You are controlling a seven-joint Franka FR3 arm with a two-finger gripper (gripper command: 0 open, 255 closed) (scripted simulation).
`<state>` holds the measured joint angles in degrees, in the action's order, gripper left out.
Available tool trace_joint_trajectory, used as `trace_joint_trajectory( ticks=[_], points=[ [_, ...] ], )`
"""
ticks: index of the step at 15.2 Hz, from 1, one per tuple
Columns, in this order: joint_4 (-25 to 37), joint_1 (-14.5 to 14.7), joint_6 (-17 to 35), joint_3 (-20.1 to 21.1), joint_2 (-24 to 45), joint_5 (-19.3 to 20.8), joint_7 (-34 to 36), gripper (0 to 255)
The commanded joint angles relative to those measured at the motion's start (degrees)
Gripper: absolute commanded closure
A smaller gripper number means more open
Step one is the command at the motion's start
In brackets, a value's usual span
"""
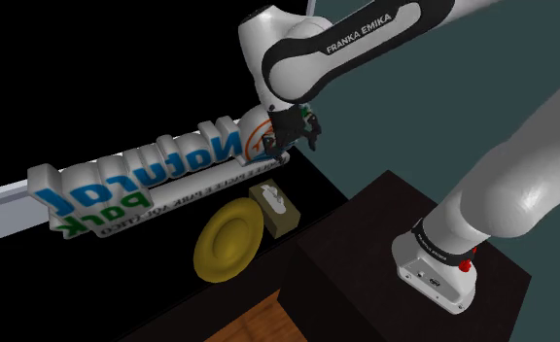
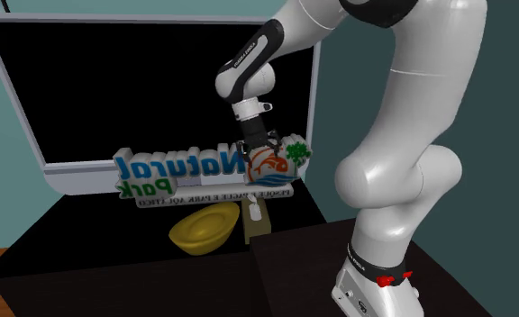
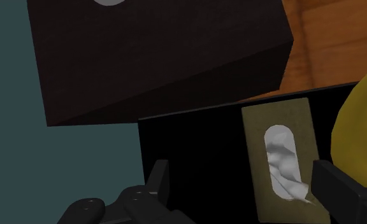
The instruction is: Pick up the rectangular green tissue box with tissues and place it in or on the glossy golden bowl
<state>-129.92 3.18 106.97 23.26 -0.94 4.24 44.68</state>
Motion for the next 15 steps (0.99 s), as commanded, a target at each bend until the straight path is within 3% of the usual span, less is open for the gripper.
trace_joint_trajectory(
  ticks=[1, 10, 15],
  points=[
    [2.4, 0.6, 1.2, 0.8, 6.1, 2.4, 4.0, 0],
    [14.7, 6.2, 1.5, -1.6, 29.8, 11.1, 16.3, 0],
    [13.4, 6.5, 4.3, -2.4, 32.0, 12.1, 17.4, 0]
  ],
)
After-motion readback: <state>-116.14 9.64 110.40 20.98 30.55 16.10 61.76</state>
